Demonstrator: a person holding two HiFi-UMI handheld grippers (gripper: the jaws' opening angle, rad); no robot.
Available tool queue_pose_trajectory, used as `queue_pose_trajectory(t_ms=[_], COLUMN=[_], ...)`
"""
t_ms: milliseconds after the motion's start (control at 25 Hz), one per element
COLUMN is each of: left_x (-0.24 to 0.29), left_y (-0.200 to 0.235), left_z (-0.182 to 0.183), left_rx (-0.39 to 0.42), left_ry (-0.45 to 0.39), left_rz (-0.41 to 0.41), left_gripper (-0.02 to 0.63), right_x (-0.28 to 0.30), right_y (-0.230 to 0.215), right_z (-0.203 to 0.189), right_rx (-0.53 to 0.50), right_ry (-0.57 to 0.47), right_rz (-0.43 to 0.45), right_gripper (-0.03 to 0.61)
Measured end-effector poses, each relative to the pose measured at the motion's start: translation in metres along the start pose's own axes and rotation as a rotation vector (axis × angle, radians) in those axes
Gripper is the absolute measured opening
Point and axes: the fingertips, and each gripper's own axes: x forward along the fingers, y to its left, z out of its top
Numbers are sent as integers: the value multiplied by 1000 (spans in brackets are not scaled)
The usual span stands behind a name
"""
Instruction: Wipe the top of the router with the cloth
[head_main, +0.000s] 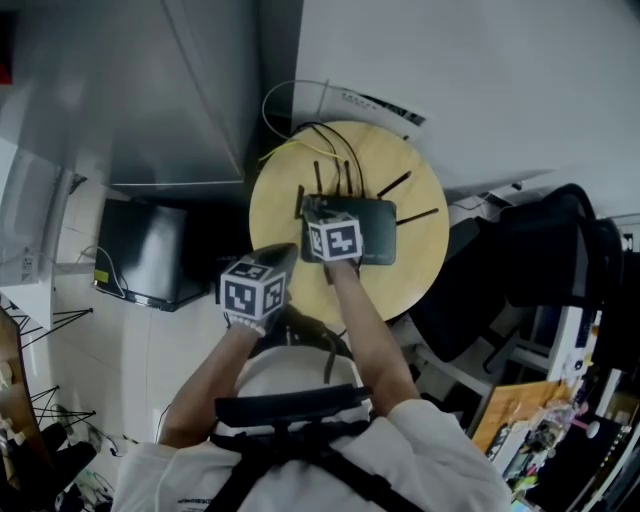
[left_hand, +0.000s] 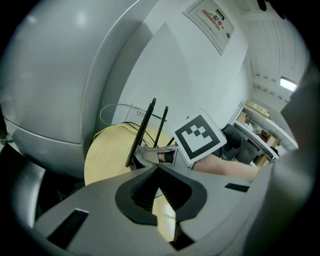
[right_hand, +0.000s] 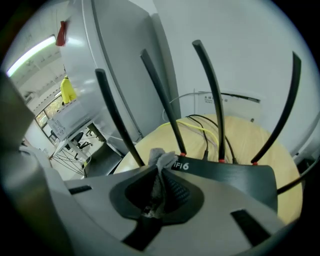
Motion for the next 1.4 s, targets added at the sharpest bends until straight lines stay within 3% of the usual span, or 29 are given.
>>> queue_pose_trajectory(t_ms=[280, 1000, 1400], left_x=[10, 48, 59], left_y=[-7, -45, -59], left_z=[0, 6, 2], left_rx=[16, 84, 105], left_ry=[16, 63, 88], left_rz=[-15, -86, -110], left_gripper=[-3, -3, -3], right_x=[3, -66, -88], right_y=[-11, -161, -192], right_z=[-19, -65, -77], right_rx=[10, 151, 145], right_ry=[39, 20, 25], right_rz=[-3, -239, -297], right_gripper=[38, 38, 37])
